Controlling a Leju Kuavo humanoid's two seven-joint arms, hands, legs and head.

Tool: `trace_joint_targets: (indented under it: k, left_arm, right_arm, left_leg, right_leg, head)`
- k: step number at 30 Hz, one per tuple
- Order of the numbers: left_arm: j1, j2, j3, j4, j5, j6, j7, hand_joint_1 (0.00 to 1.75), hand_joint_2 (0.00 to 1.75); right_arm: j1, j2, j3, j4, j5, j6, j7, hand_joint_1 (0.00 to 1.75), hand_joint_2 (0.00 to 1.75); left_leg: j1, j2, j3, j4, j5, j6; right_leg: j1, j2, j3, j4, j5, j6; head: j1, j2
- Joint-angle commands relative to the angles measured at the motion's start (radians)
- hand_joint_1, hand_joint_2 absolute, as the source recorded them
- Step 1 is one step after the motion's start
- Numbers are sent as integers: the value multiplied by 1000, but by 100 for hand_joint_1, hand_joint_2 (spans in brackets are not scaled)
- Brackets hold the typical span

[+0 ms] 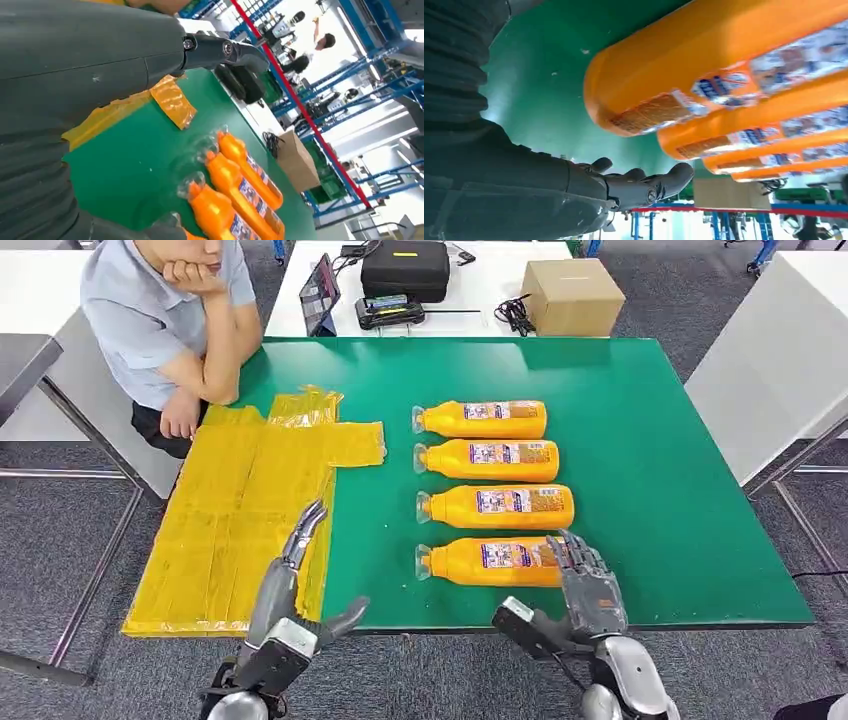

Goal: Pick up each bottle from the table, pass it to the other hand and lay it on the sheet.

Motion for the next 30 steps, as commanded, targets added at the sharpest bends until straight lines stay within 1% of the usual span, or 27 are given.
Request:
trace_joint_targets:
  k: [1, 6, 11, 18, 19, 20, 22, 23, 26, 27, 30]
  left_arm:
    - [-54, 13, -45, 84, 6, -9, 3, 0, 175]
    - [-57, 14, -51, 83, 4, -9, 5, 0, 175]
    - [-59, 15, -53, 82, 3, -10, 6, 0, 175]
    - [-75, 15, -60, 103, 2, -13, 7, 0, 175]
    - [-78, 16, -63, 106, 3, -16, 6, 0, 175]
    - [-78, 16, -64, 106, 3, -16, 6, 0, 175]
    - [-84, 17, -66, 114, 3, -17, 5, 0, 175]
    - [-86, 18, -67, 117, 3, -17, 5, 0, 175]
    - [-95, 20, -76, 125, 4, -18, 5, 0, 175]
    - [-97, 18, -77, 125, 4, -18, 5, 0, 175]
    - [-98, 18, -82, 127, 4, -18, 5, 0, 175]
  right_arm:
    - [-103, -40, 28, 177, 26, 0, 3, 0, 175]
    - [-128, -33, 43, 193, 39, -9, 14, 0, 175]
    - [-140, -38, 59, 209, 53, -12, 18, 0, 175]
    - [-196, -35, 106, 287, 53, 5, 17, 0, 175]
    - [-204, -36, 112, 308, 49, 7, 18, 0, 175]
    - [-205, -37, 113, 310, 49, 8, 18, 0, 175]
    - [-225, -43, 119, 350, 46, 11, 22, 0, 175]
    - [-232, -46, 122, 365, 45, 3, 26, 0, 175]
    - [-257, -49, 125, 405, 34, -5, 22, 0, 175]
    - [-259, -49, 125, 406, 34, -4, 22, 0, 175]
    - [-271, -43, 130, 422, 34, -2, 22, 0, 175]
  left_leg:
    - [1, 1, 3, -1, -1, -2]
    - [2, 3, 4, 0, -1, -2]
    - [1, 1, 2, -1, 0, -1]
    - [3, 4, 5, 1, -2, -3]
    - [1, 2, 2, -1, 0, -2]
    - [2, 3, 5, 0, -2, -3]
    - [2, 2, 4, 1, -2, -3]
    - [1, 1, 3, -1, 0, -1]
    - [2, 2, 6, -1, -2, -3]
    - [1, 1, 3, -1, 0, -1]
    - [2, 2, 5, 0, -2, -2]
  right_leg:
    - [1, 1, 3, -1, 0, -2]
    - [2, 2, 4, -1, 0, -3]
    - [1, 0, 2, -1, 0, -1]
    - [3, 3, 5, -1, -1, -4]
    - [1, 1, 2, -1, 0, -2]
    - [2, 2, 4, -1, 0, -4]
    - [3, 2, 5, 0, -1, -4]
    - [1, 1, 3, -1, 0, -2]
    - [3, 2, 6, -2, -1, -4]
    - [1, 1, 3, -1, 0, -2]
    - [2, 1, 5, -1, -1, -3]
  head:
    - [0, 0]
    - [0, 0]
    - [0, 0]
    - [0, 0]
    - [0, 0]
    - [0, 0]
    - [0, 0]
    - [0, 0]
    - [0, 0]
    - [0, 0]
    - [0, 0]
